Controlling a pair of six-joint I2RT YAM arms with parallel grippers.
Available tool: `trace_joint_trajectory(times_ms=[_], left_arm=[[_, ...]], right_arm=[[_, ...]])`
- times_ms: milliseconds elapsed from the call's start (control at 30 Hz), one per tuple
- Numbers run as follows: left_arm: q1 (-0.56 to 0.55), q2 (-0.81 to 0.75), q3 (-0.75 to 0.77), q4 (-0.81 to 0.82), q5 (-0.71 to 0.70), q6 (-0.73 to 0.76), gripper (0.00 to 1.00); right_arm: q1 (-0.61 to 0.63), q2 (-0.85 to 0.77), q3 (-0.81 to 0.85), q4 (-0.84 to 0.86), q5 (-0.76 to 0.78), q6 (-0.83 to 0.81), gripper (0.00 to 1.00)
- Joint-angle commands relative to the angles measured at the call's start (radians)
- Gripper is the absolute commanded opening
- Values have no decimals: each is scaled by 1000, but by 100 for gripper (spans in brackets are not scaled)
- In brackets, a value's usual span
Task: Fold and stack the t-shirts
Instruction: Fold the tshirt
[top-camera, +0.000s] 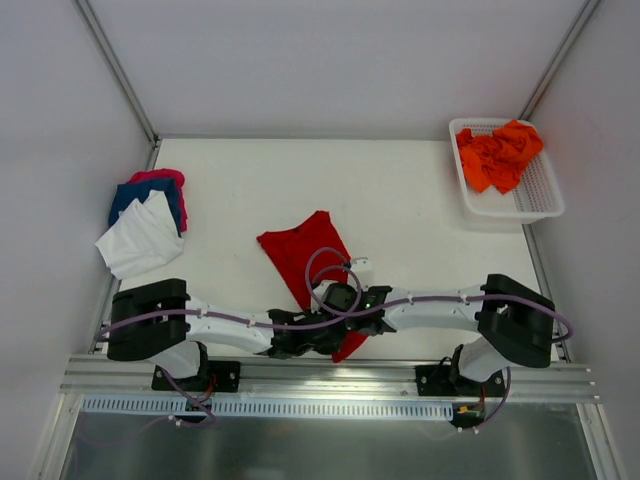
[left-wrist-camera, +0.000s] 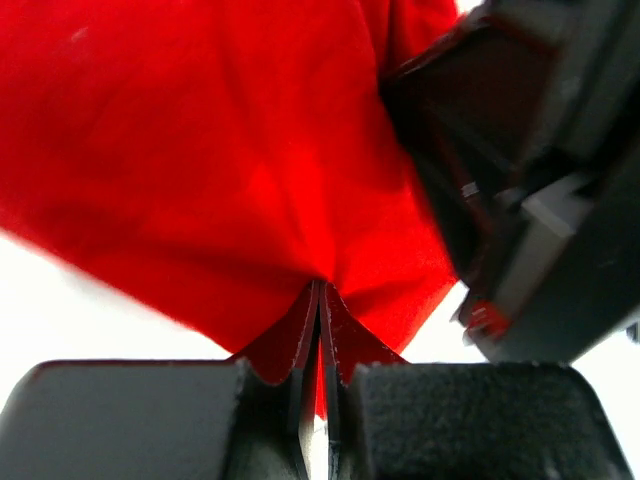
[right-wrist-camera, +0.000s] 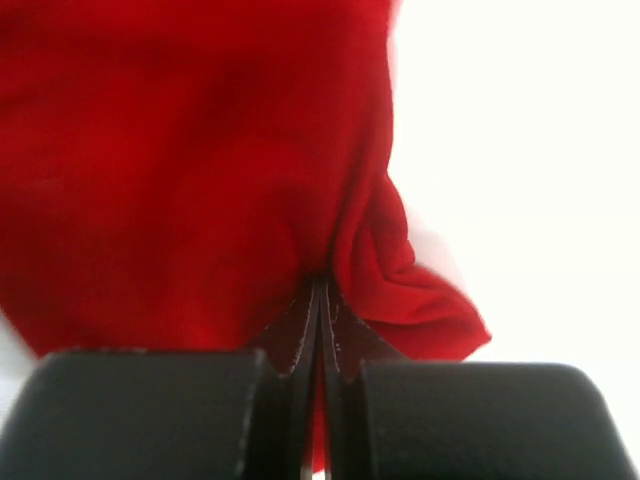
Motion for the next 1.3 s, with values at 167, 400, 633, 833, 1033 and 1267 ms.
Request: trace_joint_trajectory(times_ms=[167,400,633,833,1033,1267], left_arm=[[-113,47,-17,-381,-24,-224,0],[-142,35,14,-502,-71,-281,0],[-151,-34,84,-736,-189,-347,0],[-214,-154,259,-1115,-385,-527,38],[-263,-130,413,-1433,-450,-718,90],[-367,33,367,-1486,-262,-928,90]], right_arm=[[292,25,32,-346,49,339,0],[358,31,75,-443,115,412,0],[384,-81,119,-550,252,437,1],[417,-236,164,-731,344,468,23],[458,-411,100,-725,362,494,67],[527,-680,-216,-471,303,552,71]])
